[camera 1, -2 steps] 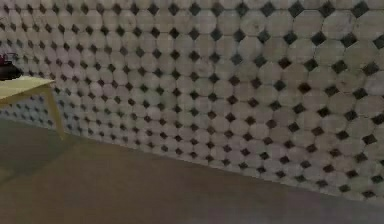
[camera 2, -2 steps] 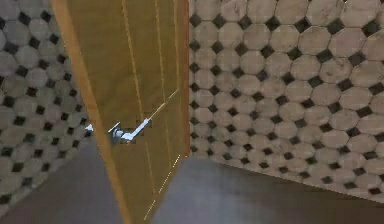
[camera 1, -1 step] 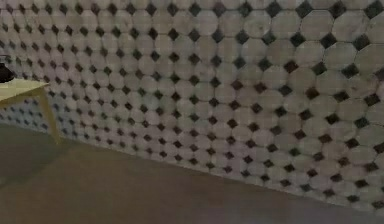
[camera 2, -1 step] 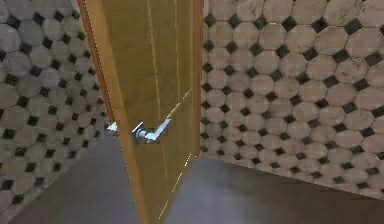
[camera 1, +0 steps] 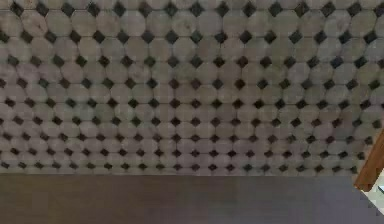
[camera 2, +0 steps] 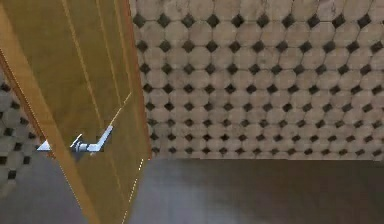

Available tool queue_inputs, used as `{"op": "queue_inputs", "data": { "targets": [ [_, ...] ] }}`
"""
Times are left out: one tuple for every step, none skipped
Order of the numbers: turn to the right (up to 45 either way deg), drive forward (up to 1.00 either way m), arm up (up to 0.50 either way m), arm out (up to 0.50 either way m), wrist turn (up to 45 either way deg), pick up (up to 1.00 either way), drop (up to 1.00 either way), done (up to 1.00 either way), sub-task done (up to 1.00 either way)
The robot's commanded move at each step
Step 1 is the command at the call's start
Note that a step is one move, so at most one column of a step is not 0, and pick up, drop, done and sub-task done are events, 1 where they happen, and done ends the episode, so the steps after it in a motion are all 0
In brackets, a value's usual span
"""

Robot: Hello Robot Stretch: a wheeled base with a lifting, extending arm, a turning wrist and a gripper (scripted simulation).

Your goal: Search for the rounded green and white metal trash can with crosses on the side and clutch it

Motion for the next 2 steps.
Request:
{"op": "queue_inputs", "data": {
  "targets": [
    [0.0,0.85,0.0,0.0,0.0,0.0,0.0,0.0,0.0],
    [45.0,0.0,0.0,0.0,0.0,0.0,0.0,0.0,0.0]
  ]
}}
